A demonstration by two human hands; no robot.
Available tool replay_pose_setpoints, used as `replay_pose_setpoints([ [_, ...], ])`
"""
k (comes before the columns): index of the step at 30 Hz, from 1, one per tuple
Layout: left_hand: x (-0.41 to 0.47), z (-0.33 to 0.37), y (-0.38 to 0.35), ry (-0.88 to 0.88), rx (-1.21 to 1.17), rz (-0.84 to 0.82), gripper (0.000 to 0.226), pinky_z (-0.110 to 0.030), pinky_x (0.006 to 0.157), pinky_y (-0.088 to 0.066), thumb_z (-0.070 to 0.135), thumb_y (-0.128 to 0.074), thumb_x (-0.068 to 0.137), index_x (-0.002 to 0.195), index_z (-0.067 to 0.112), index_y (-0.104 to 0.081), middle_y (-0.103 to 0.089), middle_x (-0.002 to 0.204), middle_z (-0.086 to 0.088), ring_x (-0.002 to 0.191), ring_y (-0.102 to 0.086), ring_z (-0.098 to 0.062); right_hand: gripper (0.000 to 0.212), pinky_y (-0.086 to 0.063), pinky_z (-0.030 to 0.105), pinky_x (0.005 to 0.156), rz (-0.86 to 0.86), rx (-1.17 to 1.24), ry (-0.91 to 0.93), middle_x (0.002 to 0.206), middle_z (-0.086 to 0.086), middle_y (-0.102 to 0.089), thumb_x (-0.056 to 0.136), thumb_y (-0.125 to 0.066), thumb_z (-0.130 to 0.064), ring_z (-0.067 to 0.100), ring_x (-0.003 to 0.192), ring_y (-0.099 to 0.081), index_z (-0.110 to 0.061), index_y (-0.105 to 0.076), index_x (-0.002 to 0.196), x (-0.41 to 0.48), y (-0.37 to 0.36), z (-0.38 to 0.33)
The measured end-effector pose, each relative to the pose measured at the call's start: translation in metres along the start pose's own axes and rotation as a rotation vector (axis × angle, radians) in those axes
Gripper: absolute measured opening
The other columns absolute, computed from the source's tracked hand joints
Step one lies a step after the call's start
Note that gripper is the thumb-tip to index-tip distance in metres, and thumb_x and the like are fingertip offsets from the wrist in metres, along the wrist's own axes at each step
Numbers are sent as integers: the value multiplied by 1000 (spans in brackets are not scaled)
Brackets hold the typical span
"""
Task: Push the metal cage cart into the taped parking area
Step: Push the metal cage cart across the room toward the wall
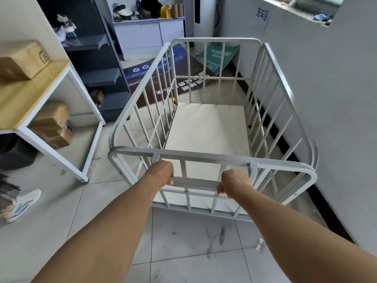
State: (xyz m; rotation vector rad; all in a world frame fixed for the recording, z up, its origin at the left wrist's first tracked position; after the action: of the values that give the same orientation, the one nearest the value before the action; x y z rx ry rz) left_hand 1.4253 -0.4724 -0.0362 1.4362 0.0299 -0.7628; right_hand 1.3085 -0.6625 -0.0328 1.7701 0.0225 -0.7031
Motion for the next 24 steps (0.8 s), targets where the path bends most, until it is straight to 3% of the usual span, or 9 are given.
replay_pose_setpoints([
  [6,34,-11,19,22,-18,29,16,-28,76,-50,8,-73,80,95,3,-76,-73,99,-18,91,-69,-31,17,-53,32,82,25,-4,31,108,9,-71,87,-67,-15,28,101,-67,-16,-76,100,34,10,-12],
  [12,70,-6,38,8,-15,38,27,-30,89,-52,15,-74,82,109,9,-75,-71,111,-11,104,-66,-28,14,-55,32,83,28,39,-25,103,9,-73,86,-68,-14,26,97,-68,-12,-76,97,68,28,-8],
  [19,109,11,56,-75,10,48,28,-30,92,-51,21,-73,84,110,11,-74,-70,115,-9,111,-63,-27,15,-56,35,88,53,57,-104,103,9,-73,84,-71,-19,25,97,-68,-12,-76,96,105,51,9],
  [24,135,22,66,-98,55,40,28,-31,93,-52,24,-73,84,110,14,-74,-70,116,-8,109,-64,-27,16,-53,28,77,40,59,-142,99,9,-72,83,-73,-21,25,93,-69,-13,-75,97,127,67,20],
])
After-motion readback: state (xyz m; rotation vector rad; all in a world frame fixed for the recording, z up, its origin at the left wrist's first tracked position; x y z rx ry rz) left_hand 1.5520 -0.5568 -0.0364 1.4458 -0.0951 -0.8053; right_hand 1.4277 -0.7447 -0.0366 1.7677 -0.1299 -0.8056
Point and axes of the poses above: each hand's wrist, its own x-axis towards the middle knuckle, its own y-axis out of the back of the hand, z = x × y, the point moved 2 cm from there along x, towards the middle knuckle
